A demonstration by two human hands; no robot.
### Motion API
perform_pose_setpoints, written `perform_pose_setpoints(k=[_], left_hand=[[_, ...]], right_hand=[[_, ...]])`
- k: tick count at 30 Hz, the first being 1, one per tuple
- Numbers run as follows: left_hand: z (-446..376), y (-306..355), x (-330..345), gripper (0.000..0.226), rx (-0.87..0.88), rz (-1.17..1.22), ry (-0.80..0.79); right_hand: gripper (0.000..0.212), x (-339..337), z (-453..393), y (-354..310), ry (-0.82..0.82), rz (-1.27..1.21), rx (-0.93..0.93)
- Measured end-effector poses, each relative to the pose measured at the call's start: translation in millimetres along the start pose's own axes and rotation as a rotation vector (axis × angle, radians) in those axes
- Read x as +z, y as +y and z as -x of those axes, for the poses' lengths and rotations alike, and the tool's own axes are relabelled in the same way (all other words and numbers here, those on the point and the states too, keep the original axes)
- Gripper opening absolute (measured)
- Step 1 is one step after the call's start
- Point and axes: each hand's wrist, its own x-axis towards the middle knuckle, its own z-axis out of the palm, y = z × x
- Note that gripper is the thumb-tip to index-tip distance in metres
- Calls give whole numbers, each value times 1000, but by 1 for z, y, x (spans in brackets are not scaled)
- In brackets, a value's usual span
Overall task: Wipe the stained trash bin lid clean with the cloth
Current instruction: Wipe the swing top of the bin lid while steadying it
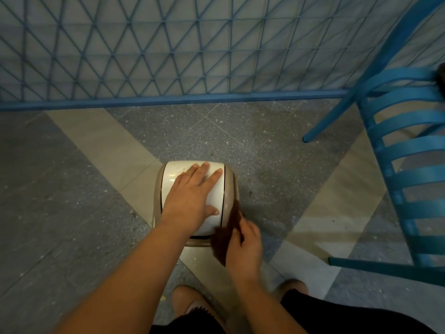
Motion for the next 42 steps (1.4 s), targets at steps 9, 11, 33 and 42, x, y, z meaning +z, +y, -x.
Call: perform_pose_setpoints(k=[9,11,33,42], left_hand=[[0,-2,5,89,10,23,17],[0,-3,6,88,14,12,22],[61,-42,20,84,-468,685,387],[47,-51,37,65,-457,974,393]], right_hand=[[38,0,-58,-5,-58,301,-155],[35,2,-94,-16,-94,383,-215],[38,-48,-53,-58,23,266,-352],[34,6,-82,-83,-115,777,-713]])
